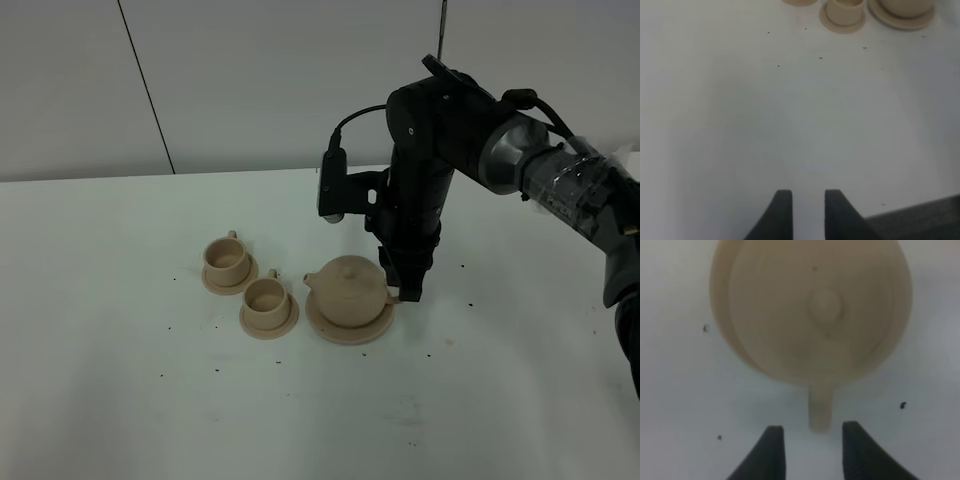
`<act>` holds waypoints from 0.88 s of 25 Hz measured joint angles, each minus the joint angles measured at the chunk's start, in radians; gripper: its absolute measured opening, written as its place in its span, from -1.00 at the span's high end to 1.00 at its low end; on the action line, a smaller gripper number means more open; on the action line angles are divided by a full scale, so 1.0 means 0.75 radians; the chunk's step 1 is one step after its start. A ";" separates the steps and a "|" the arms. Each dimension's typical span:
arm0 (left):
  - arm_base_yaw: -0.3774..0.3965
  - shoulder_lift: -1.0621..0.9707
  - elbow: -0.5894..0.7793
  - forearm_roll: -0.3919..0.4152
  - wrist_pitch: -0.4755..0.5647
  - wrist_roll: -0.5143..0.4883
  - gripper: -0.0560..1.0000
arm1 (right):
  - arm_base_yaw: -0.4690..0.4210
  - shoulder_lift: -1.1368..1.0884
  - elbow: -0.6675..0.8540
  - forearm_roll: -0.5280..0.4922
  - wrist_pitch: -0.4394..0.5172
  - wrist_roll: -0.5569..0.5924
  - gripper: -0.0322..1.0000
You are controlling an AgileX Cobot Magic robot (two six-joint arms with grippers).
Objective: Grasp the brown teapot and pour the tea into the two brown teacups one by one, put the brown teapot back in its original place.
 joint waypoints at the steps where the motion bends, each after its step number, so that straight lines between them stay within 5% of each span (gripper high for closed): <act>1: 0.000 0.000 0.000 0.000 0.000 0.000 0.46 | 0.000 0.000 0.000 0.001 0.000 0.000 0.41; 22: 0.000 0.000 0.000 0.000 0.000 0.000 0.46 | -0.001 0.058 0.000 0.054 0.000 -0.053 0.41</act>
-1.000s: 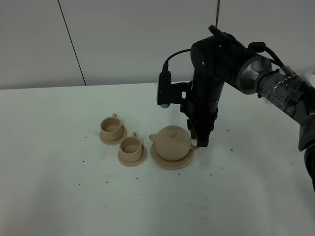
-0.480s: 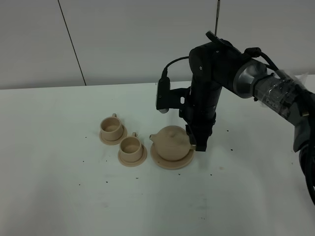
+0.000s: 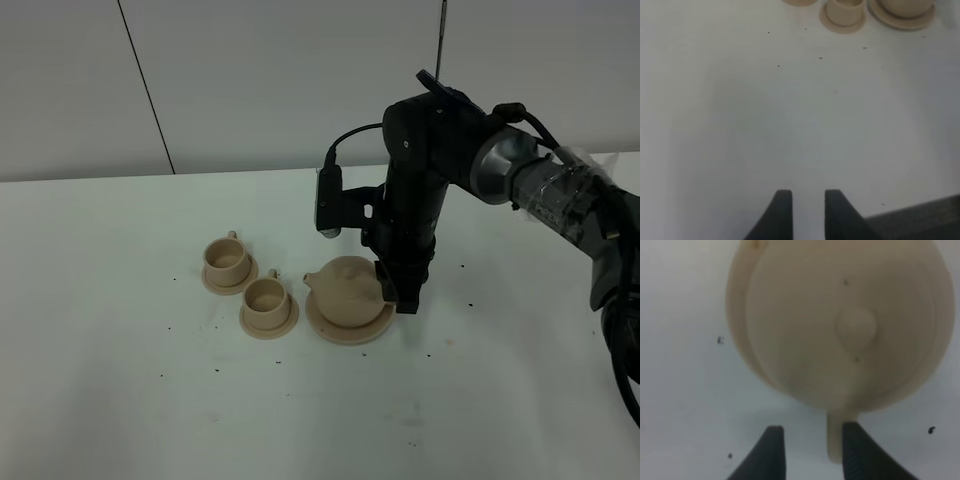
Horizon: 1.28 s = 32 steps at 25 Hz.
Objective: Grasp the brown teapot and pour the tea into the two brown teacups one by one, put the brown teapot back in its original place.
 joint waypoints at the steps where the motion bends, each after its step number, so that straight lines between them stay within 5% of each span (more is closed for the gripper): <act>1: 0.000 0.000 0.000 0.000 0.000 0.000 0.46 | 0.000 0.000 0.000 0.000 0.000 -0.004 0.41; 32: 0.000 0.000 0.000 0.000 0.000 0.000 0.45 | -0.014 -0.038 0.000 -0.038 -0.071 -0.022 0.41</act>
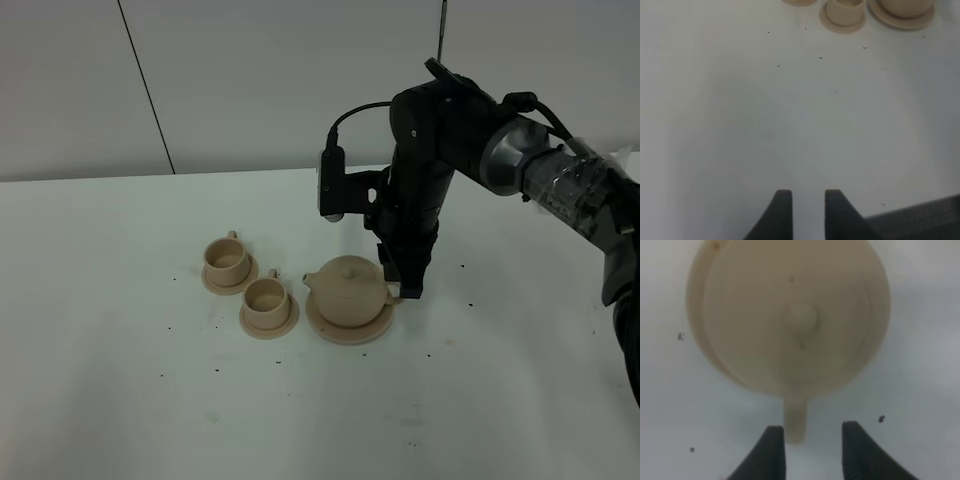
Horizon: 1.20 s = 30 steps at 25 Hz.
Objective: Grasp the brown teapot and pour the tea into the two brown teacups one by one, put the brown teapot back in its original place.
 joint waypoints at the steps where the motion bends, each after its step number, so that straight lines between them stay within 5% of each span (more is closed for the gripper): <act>1: 0.000 0.000 0.000 0.000 0.000 0.000 0.45 | 0.000 0.000 0.000 -0.001 0.005 0.000 0.41; 30: 0.000 0.000 0.000 0.000 0.000 0.000 0.45 | -0.009 0.046 0.000 0.062 -0.014 -0.029 0.41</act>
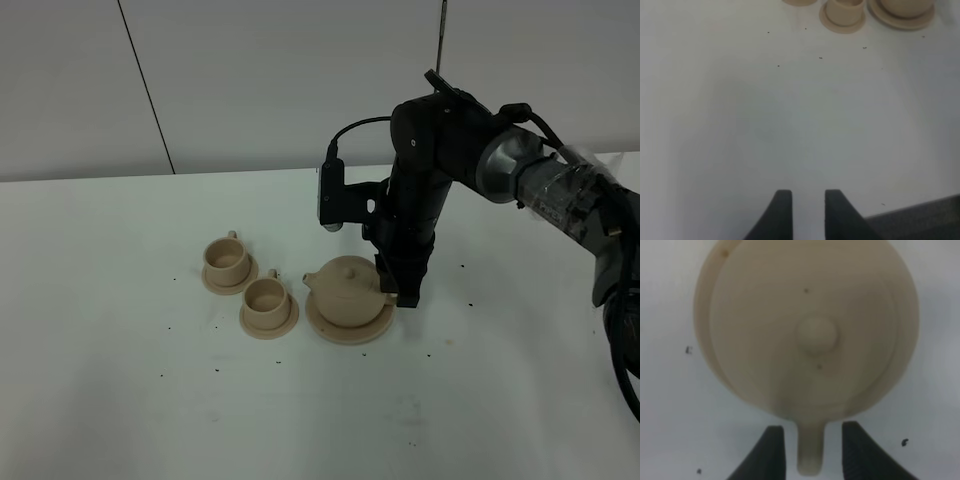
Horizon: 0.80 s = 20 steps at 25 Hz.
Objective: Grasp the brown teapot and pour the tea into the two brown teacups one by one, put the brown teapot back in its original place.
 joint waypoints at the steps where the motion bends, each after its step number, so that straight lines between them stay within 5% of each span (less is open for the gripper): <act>1: 0.000 0.000 0.000 0.000 0.000 0.000 0.45 | 0.000 0.000 0.000 0.001 0.000 0.000 0.42; 20: 0.000 0.000 0.000 0.000 0.000 0.000 0.45 | -0.001 0.021 0.000 0.001 0.008 0.000 0.45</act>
